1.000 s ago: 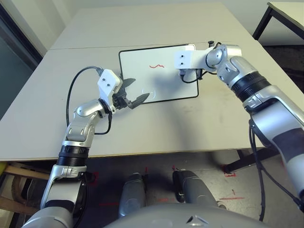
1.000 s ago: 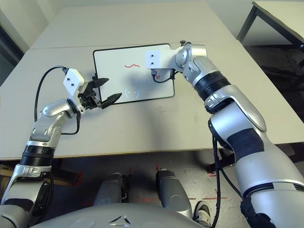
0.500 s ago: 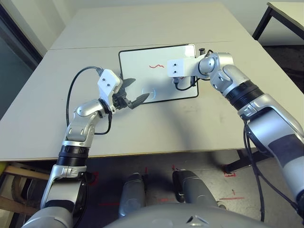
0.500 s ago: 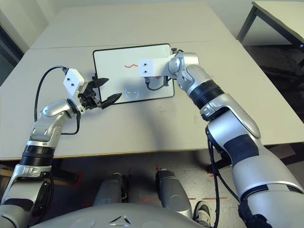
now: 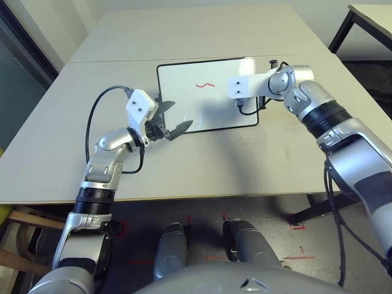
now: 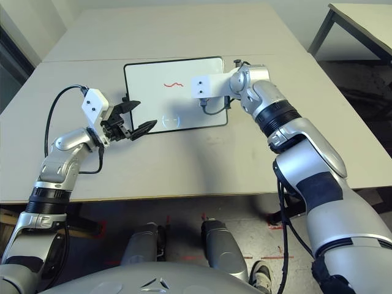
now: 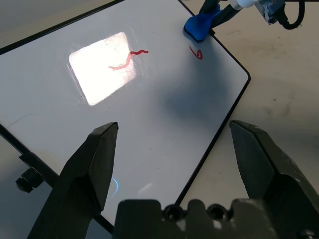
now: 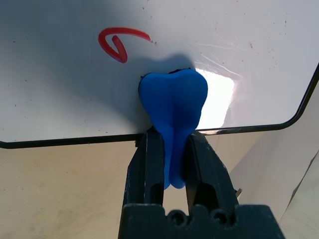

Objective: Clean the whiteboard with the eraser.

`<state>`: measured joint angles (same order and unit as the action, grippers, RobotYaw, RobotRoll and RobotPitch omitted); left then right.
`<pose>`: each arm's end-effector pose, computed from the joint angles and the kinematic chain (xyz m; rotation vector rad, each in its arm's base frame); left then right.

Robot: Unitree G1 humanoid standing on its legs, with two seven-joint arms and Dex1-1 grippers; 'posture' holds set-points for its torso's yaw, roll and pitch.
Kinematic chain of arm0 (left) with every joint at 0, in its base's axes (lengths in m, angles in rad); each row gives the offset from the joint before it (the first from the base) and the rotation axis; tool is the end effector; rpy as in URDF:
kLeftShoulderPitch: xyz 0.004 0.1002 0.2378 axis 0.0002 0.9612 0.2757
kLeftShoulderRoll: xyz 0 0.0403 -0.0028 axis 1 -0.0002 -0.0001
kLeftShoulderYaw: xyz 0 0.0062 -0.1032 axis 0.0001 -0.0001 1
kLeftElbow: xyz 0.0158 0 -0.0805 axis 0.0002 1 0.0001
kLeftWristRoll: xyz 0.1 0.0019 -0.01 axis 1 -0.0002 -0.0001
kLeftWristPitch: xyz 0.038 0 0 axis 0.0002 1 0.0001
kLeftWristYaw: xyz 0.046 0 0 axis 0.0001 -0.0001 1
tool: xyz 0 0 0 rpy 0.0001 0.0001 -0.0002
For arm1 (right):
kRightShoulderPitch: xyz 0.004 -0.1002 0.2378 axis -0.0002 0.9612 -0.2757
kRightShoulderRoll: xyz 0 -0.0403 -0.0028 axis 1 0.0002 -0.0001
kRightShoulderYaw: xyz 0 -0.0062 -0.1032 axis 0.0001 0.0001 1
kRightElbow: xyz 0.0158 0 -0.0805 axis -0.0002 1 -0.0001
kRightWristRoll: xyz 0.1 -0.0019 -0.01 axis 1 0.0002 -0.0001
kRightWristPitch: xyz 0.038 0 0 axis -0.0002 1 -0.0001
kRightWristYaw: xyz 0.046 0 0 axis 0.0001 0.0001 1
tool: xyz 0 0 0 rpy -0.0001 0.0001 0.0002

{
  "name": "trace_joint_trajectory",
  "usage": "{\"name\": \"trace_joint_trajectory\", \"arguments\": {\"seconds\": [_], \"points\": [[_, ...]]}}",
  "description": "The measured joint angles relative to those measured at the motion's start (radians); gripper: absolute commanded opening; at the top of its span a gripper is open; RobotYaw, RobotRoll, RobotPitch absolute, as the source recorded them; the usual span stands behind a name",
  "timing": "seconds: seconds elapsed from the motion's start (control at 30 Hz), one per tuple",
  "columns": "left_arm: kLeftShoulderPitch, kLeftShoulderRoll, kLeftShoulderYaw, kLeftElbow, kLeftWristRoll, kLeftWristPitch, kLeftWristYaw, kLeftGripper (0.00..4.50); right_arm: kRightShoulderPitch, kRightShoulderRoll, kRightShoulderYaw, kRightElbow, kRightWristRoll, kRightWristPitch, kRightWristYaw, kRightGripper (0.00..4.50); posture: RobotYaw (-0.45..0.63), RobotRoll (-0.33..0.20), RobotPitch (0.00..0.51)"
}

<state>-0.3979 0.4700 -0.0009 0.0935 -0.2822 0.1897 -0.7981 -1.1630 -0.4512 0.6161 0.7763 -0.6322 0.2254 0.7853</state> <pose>0.2734 0.2187 0.1325 0.2217 -0.0348 -0.8176 0.3656 -0.1380 0.2148 -1.4973 0.3969 0.6208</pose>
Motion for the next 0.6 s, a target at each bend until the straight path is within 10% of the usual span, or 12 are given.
{"name": "trace_joint_trajectory", "arguments": {"seconds": [0.6], "points": [[0.000,-0.002,0.000,-0.003,0.000,0.014,0.001,4.50,0.067,0.037,0.001,-0.146,-0.047,0.045,0.045,0.39,-0.13,0.000,0.088]]}}
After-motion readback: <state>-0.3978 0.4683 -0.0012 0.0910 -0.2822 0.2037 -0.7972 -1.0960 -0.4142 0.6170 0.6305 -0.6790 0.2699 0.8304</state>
